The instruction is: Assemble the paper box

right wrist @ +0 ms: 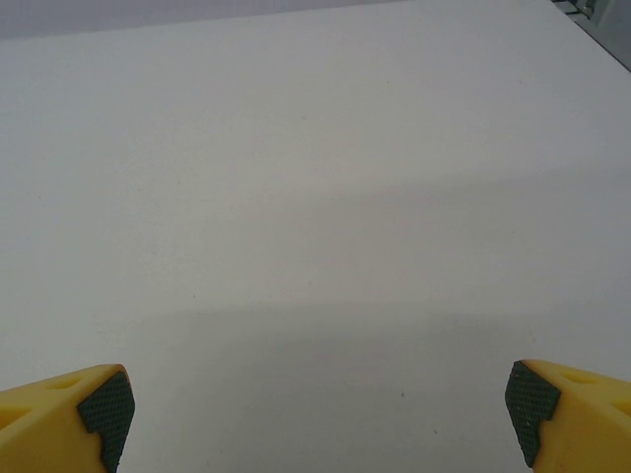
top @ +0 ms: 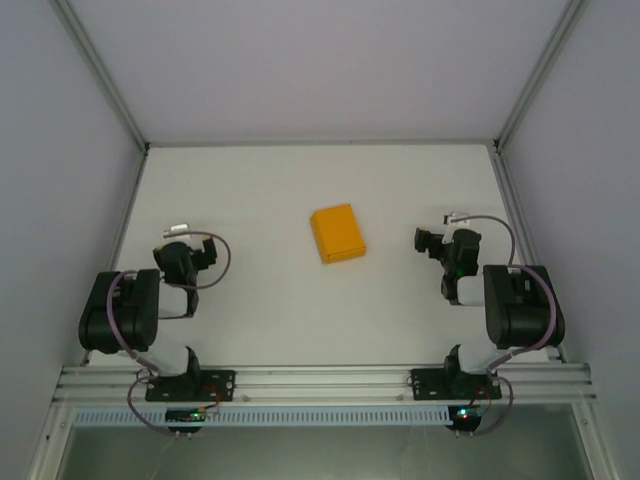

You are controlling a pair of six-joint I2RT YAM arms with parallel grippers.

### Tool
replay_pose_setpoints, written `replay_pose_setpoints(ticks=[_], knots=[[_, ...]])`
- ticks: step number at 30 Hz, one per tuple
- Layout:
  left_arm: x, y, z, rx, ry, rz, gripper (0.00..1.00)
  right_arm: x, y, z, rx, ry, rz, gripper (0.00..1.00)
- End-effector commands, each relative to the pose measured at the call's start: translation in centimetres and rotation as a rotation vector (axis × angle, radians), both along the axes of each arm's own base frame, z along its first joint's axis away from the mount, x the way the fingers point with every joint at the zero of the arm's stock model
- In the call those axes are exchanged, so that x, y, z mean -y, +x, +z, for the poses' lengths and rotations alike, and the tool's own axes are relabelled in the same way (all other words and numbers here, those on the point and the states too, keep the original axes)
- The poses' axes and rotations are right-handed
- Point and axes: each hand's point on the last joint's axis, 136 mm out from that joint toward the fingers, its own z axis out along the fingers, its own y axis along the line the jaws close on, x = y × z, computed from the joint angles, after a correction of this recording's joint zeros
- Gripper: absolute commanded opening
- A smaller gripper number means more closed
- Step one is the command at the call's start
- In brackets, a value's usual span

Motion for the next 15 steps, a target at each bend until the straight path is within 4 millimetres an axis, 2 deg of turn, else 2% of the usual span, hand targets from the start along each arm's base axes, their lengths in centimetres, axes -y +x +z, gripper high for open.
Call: replay_pose_setpoints(ticks=[1, 2, 10, 15], knots=[[0.88, 2.11, 3.12, 0.110, -0.011, -0.056, 0.99, 0.11, 0.58, 1.02, 0.035, -0.012, -0.008, 0.99], [1.04, 2.26, 2.76, 0.071, -0.016, -0.062, 1.00, -0.09, 0.61, 0.99, 0.035, -0.010, 0.003, 0.99], [1.07, 2.37, 2.82, 0.074, -0.003, -0.059, 1.00, -0.87, 0.71, 0.72, 0.015, -0.002, 0.045, 0.99], [1.27, 2.52, 2.84, 0.072, 0.009, -0.062, 0.99, -0.49, 0.77, 0.94, 0.023, -0.014, 0.024, 0.99]])
